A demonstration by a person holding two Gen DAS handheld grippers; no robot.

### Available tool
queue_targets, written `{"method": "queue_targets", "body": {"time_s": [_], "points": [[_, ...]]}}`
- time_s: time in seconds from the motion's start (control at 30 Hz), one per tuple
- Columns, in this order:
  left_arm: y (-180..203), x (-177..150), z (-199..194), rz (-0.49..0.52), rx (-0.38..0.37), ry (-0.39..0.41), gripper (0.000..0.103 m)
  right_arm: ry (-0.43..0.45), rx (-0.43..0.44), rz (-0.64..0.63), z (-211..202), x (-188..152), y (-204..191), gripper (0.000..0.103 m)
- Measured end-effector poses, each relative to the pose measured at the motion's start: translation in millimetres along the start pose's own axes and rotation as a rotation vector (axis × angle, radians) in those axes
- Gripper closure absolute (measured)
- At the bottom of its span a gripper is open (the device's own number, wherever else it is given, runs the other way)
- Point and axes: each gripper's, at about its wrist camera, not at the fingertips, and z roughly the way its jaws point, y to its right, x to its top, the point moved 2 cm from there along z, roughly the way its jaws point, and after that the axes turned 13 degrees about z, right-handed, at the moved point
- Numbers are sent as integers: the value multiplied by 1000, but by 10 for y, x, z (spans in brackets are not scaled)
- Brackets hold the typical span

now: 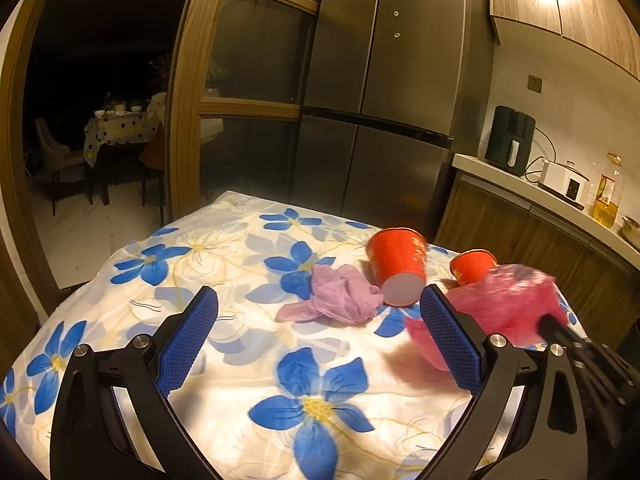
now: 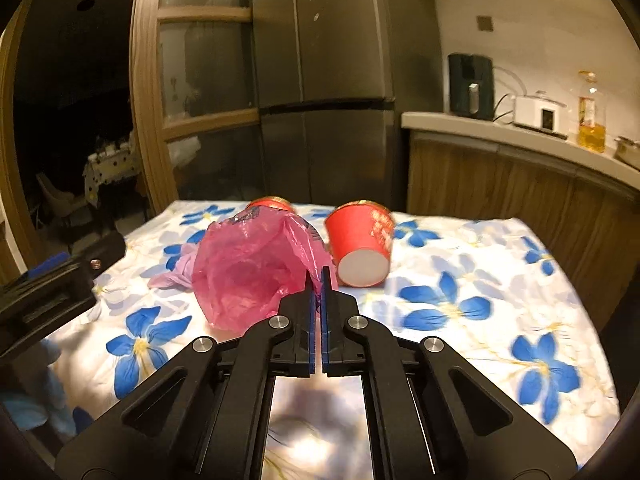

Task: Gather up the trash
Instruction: 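Grasp the red paper cup with the left tool while the right tool holds the pink bag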

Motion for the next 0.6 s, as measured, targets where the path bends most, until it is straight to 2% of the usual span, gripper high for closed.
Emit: {"method": "queue_targets", "body": {"time_s": [0.27, 0.6], "points": [[359, 25, 21, 22, -72, 11, 6, 51, -8, 98, -365, 110, 406, 101], [1102, 166, 197, 85, -163, 29, 6, 119, -114, 184, -760, 120, 1005, 101]]}}
